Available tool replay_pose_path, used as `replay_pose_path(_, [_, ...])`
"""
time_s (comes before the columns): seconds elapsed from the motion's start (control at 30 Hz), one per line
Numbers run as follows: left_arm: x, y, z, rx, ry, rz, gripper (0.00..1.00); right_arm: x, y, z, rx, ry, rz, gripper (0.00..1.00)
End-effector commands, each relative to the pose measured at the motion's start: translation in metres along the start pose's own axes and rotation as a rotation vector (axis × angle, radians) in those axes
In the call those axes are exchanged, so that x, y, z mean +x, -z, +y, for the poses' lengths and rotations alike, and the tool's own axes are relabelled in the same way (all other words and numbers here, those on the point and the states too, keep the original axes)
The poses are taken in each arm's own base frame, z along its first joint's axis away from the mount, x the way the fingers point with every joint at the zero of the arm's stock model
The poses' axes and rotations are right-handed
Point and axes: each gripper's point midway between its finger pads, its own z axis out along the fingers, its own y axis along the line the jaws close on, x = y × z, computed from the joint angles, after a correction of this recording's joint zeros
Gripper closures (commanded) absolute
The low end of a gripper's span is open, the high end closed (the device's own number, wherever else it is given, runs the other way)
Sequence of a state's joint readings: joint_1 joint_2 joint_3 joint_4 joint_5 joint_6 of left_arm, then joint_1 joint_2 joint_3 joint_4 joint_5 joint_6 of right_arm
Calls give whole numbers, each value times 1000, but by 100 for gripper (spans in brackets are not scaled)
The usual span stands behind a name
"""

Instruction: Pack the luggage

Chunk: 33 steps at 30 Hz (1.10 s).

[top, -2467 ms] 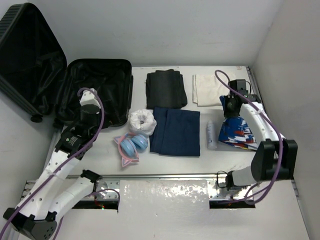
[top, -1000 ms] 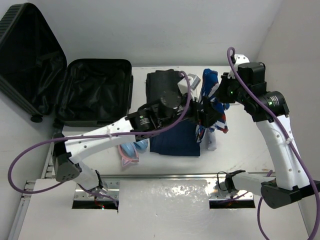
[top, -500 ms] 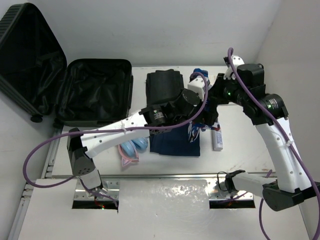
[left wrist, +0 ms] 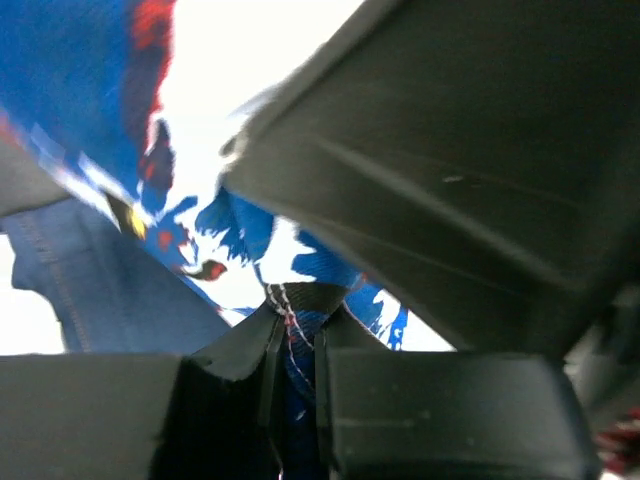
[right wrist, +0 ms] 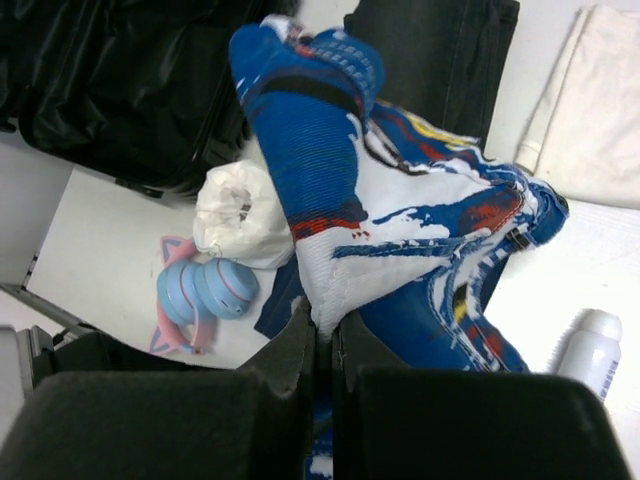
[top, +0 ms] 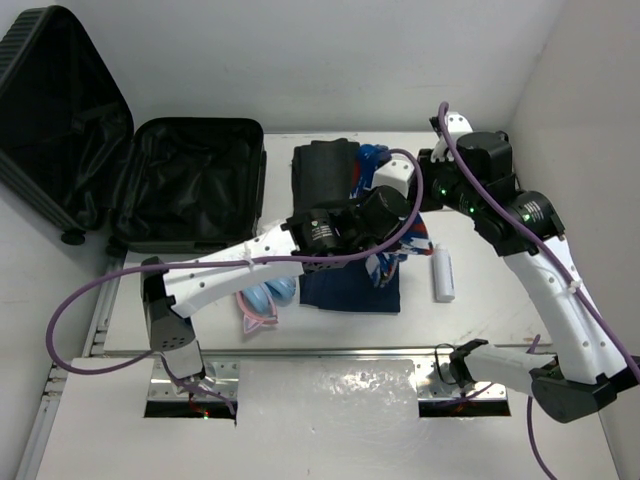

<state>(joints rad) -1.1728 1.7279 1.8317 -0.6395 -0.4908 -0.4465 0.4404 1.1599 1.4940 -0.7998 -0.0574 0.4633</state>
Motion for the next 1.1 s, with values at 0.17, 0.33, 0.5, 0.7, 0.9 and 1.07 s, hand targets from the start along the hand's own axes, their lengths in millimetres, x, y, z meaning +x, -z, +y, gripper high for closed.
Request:
replay_pose_path(0.17, [-54,53,60,-79,34,-187,100,-48,22,28,-101,29,-197,71])
replay_pose_path(0.33, [-74,86,78,-57,26,-219,100,-58,24,13,-2,54,-207,38])
replay_pose_path(0.5, [-93,98,109,-37,32,-218,100,-64,34,-6,100,65,-225,29])
replay_pose_path(0.7, [-112,97,152,-74,2,-197,100,-65,49,-25,195,78,-255,22])
replay_pose_path(0.9, [-135,94,225,-208,25,-190,100,-51,58,-41,265,97,-246,1])
replay_pose_path(1.07, [-153,82,298,-279,92,-157,100,-35,52,-47,273,121,-213,1])
